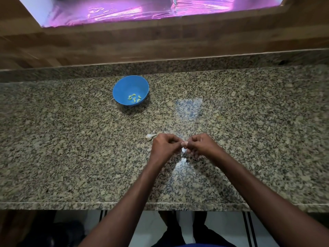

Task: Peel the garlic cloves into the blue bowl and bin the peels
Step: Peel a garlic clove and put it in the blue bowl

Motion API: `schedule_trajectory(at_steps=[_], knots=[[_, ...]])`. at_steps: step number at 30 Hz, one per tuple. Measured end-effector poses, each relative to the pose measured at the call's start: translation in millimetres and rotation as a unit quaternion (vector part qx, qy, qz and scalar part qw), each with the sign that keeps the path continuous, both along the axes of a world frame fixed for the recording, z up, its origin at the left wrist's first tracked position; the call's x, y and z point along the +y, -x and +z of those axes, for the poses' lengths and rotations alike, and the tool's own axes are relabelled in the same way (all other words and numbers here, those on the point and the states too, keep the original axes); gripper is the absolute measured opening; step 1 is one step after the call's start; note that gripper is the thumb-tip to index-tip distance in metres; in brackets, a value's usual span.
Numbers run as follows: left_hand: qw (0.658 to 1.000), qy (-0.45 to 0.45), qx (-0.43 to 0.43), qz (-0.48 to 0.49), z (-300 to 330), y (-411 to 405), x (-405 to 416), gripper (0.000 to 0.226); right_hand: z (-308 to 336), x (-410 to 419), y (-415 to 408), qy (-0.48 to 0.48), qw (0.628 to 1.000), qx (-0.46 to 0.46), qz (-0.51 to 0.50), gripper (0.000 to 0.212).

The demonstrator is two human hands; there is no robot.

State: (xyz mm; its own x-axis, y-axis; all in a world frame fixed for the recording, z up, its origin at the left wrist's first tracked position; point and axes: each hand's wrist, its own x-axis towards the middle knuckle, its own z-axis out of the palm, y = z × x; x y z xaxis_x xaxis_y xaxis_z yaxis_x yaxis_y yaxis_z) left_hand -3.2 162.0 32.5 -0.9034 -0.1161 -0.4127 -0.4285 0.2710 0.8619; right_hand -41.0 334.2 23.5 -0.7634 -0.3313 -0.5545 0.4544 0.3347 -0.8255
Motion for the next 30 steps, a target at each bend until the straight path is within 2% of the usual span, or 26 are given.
schedule_trajectory(at_steps=[3,8,14,16,18,21,23,25,27,30], knots=[[1.0,-0.007,-0.012,-0.005,-1,1,-1,0.018,-5,2,1,0.019,0.999,-0.027,-0.007,0.013],[0.999,0.023,-0.036,-0.028,-3,3,1,0.007,-6,1,2,0.051,0.996,-0.07,-0.007,0.011],[0.996,0.065,-0.019,-0.057,-2,3,4,0.013,-1,-1,8,0.067,0.988,-0.14,-0.013,0.016],[0.993,0.089,-0.026,-0.078,-3,4,7,0.019,1,-5,7,0.031,0.995,-0.094,-0.015,0.018],[0.991,0.083,-0.063,-0.088,-5,4,7,0.023,2,-9,6,-0.042,0.999,0.015,0.012,0.018],[0.987,0.022,-0.138,-0.076,-7,8,5,0.025,0,-14,3,-0.148,0.97,0.181,0.067,0.02],[0.982,-0.013,-0.172,-0.071,-6,11,4,0.026,0,-17,-2,-0.176,0.948,0.25,0.09,0.021],[0.98,-0.044,-0.182,-0.074,-4,13,3,0.025,-1,-16,-3,-0.191,0.935,0.28,0.1,0.02],[0.983,-0.05,-0.168,-0.063,-4,12,6,0.022,-2,-15,-2,-0.166,0.952,0.249,0.07,0.023],[0.993,-0.02,-0.111,-0.044,-8,5,12,0.022,2,-15,2,-0.056,0.993,0.102,-0.008,0.028]])
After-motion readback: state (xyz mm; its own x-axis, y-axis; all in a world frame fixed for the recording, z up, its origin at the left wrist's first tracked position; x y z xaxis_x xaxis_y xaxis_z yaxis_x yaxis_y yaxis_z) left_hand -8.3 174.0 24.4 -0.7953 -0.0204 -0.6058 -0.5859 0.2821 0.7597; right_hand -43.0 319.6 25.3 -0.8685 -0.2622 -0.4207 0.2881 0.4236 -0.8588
